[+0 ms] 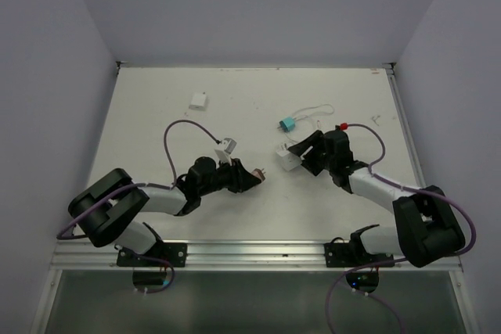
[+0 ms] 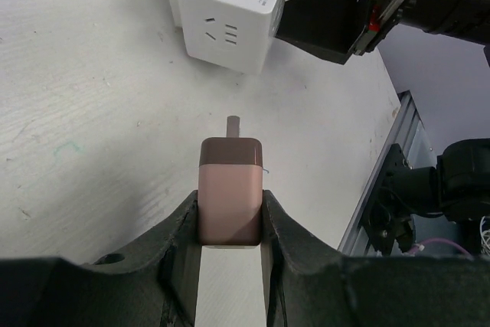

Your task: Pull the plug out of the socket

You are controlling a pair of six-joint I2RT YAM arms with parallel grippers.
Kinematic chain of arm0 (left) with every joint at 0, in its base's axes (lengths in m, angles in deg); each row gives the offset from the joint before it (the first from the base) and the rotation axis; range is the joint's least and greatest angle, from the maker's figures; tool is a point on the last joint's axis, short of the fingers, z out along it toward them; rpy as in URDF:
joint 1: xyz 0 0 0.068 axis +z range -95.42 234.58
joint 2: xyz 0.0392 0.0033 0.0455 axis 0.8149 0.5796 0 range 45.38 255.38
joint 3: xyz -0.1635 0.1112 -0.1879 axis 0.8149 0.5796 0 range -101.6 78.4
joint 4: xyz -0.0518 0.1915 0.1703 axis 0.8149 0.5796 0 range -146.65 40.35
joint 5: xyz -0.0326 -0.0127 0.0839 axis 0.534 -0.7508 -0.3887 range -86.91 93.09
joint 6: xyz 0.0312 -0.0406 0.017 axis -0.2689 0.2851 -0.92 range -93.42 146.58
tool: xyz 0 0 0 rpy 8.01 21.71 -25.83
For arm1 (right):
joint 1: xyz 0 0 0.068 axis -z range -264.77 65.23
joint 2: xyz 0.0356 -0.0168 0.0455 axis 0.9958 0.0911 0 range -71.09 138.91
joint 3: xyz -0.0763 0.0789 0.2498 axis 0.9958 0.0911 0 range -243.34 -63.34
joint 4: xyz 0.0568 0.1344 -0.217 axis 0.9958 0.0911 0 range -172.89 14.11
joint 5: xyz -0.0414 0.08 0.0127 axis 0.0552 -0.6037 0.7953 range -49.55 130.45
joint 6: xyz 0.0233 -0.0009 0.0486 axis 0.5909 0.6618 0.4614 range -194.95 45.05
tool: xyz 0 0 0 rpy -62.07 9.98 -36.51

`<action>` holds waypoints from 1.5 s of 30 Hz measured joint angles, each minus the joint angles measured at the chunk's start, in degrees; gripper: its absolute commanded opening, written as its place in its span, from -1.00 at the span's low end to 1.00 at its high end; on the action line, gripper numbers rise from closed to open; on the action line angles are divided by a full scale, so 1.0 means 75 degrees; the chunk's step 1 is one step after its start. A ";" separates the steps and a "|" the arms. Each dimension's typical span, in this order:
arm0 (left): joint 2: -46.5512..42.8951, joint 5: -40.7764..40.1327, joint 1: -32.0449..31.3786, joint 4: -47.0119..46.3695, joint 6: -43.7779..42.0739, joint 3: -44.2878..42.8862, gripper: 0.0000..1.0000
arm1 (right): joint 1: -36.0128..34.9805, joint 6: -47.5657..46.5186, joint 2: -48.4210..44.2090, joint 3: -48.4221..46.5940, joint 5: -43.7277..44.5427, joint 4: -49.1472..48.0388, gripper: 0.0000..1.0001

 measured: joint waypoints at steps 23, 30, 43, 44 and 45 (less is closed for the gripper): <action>0.0731 0.0460 0.2716 0.1212 0.0239 -0.1067 -0.92 | 0.0090 -0.1786 -0.0615 0.0000 0.0443 0.0659 -1.00; 0.2174 0.1035 0.3418 0.1177 0.0335 -0.2419 -0.54 | 0.0096 -0.2509 -0.0469 -0.0076 -0.0265 0.0662 -1.00; 0.2669 0.1247 0.3596 0.1679 0.0388 -0.3069 0.82 | 0.0085 -0.3841 0.0017 -0.0682 -0.1253 0.1134 -1.00; 0.2588 0.1218 0.3599 0.1813 0.0353 -0.3072 0.86 | 0.0067 -0.3966 0.0020 -0.0734 -0.1297 0.1230 -1.00; 0.2492 0.1195 0.3599 0.1988 0.0312 -0.3072 0.87 | 0.0026 -0.4109 0.0026 -0.0787 -0.1332 0.1317 -1.00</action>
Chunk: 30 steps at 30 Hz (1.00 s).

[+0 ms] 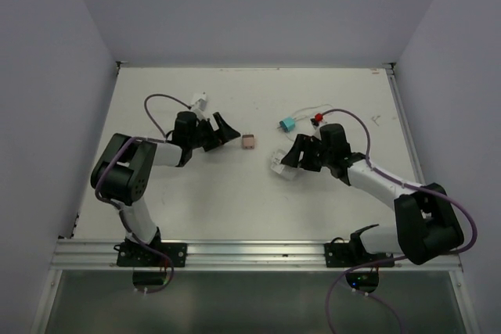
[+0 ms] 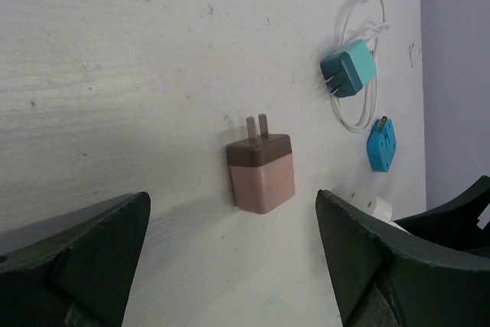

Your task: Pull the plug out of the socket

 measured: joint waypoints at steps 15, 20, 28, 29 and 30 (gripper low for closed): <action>-0.2328 0.0160 -0.0009 0.2661 -0.0592 0.0504 0.84 | -0.2104 -0.2285 0.0099 -0.0822 0.0615 0.1227 -1.00; -0.2512 0.0195 -0.0425 0.3139 -0.0603 0.0702 0.81 | -0.2197 -0.2634 0.0047 -0.0740 0.0583 0.1064 -1.00; -0.1853 0.0332 -0.1897 0.3080 -0.0224 0.0481 0.61 | -0.2241 -0.2967 -0.0050 -0.0495 0.0545 0.0629 -1.00; -0.1722 0.0347 -0.1953 0.3048 -0.0140 0.0449 0.55 | -0.2241 -0.2999 -0.0099 -0.0428 0.0545 0.0571 -1.00; -0.1617 0.0350 -0.1976 0.3034 -0.0070 0.0425 0.52 | -0.2244 -0.3013 -0.0122 -0.0399 0.0545 0.0542 -1.00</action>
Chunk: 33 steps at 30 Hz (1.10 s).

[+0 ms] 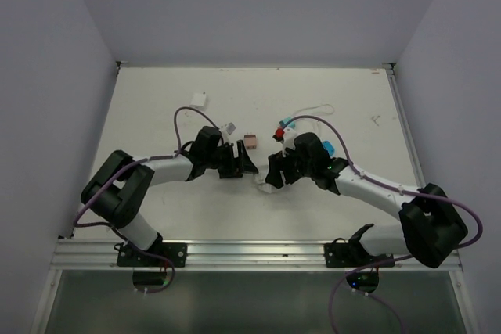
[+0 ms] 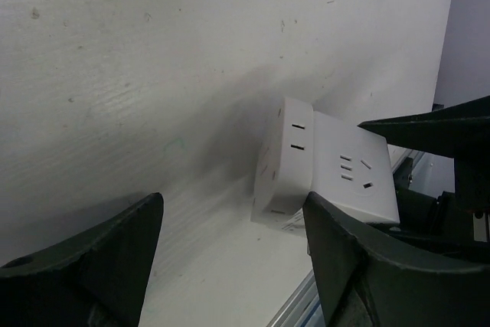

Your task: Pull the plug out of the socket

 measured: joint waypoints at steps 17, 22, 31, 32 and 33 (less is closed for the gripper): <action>0.0452 -0.0076 -0.0286 -0.0414 0.0755 -0.0289 -0.65 | 0.0000 -0.0204 -0.0306 0.0326 0.0213 -0.0262 -1.00; 0.0449 -0.0067 -0.0283 -0.0729 0.1035 -0.0143 -0.97 | 0.0003 -0.0146 -0.0463 0.0498 0.0239 -0.0335 -0.85; -0.0239 -0.0361 -0.0157 -0.0831 0.1163 0.0216 -1.00 | -0.0047 -0.0119 -0.0472 0.0589 0.0149 -0.0274 0.07; -0.0356 -0.0425 -0.0149 -0.0793 0.1125 0.0216 -1.00 | -0.0044 -0.0117 -0.0417 0.0589 0.0119 -0.0265 0.07; -0.0434 -0.0463 -0.0143 -0.0775 0.1099 0.0216 -1.00 | -0.0038 -0.0117 -0.0385 0.0589 0.0090 -0.0245 0.07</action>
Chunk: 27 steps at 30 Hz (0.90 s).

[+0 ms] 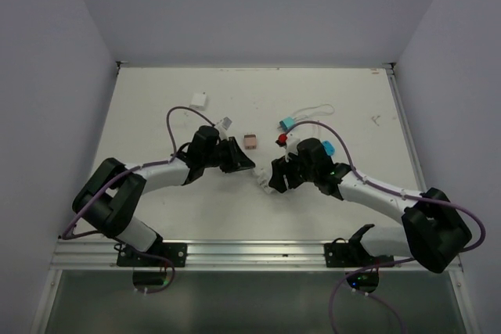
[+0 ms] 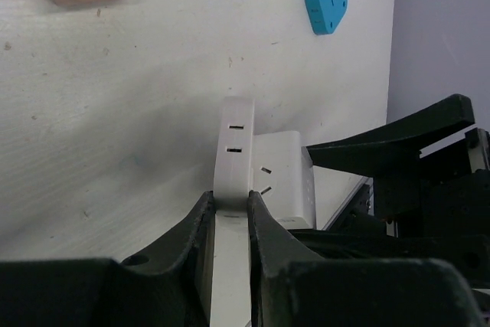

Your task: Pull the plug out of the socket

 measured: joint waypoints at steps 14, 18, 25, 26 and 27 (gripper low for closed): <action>-0.0373 -0.0265 0.0122 -0.0131 -0.0423 0.0154 -1.00 | 0.0000 0.0146 0.0143 -0.0166 -0.0312 0.0799 0.89; -0.0568 -0.0393 0.0137 -0.0152 -0.0708 0.0198 -1.00 | 0.0000 0.0312 0.0117 -0.0481 -0.0338 0.1064 0.94; -0.0848 -0.0379 0.0137 -0.0216 -0.1183 0.0312 -1.00 | 0.0000 0.0662 0.0017 -0.1244 -0.0149 0.1113 0.98; -0.0880 -0.0379 0.0137 -0.0224 -0.1239 0.0318 -1.00 | 0.0000 0.0673 0.0052 -0.1338 -0.0102 0.1116 0.97; -0.0915 -0.0373 0.0137 -0.0248 -0.1288 0.0335 -1.00 | 0.0000 0.0676 0.0093 -0.1402 -0.0079 0.1116 0.97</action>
